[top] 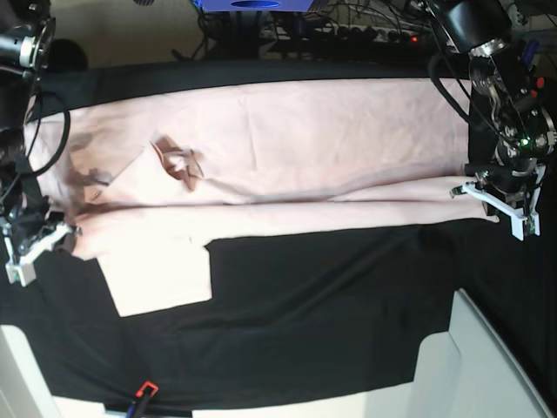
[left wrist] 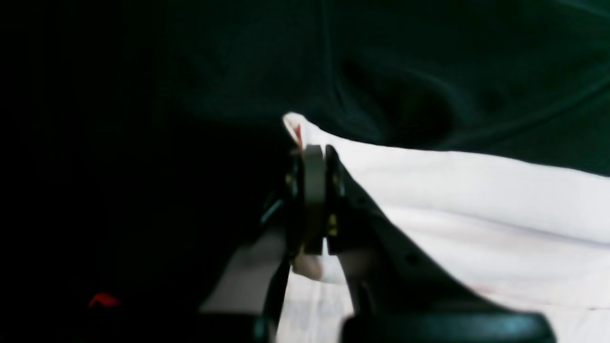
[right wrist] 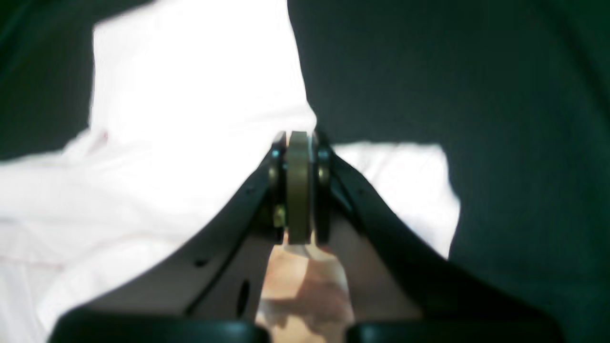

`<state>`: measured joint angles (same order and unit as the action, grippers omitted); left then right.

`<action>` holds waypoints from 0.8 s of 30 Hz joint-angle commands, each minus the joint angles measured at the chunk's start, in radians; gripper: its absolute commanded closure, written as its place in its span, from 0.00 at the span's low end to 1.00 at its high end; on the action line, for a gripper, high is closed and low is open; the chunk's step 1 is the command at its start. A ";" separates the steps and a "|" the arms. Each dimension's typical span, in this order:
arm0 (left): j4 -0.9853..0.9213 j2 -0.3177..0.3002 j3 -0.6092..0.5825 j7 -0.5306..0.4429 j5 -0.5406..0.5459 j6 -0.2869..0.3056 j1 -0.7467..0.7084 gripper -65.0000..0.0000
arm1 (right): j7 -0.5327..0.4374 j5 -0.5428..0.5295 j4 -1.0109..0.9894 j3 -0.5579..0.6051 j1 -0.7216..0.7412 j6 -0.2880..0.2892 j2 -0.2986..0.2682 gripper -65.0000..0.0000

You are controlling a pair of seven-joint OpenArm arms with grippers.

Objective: Fold the T-shirt properly
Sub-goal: 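Fold the grasped edge back over the shirt body with both grippers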

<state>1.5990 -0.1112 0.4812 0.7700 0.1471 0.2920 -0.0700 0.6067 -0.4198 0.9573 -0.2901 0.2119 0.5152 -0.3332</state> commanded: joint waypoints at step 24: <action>0.070 -0.038 0.015 -0.019 -0.007 0.100 -0.141 1.00 | 0.069 -0.014 0.220 -0.051 -0.156 0.001 -0.019 1.00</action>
<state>1.6497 -0.1287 0.4889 0.7704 0.1387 0.3977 -0.2169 0.6956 -0.4191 1.1553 -0.3336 0.0372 0.5125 -0.3317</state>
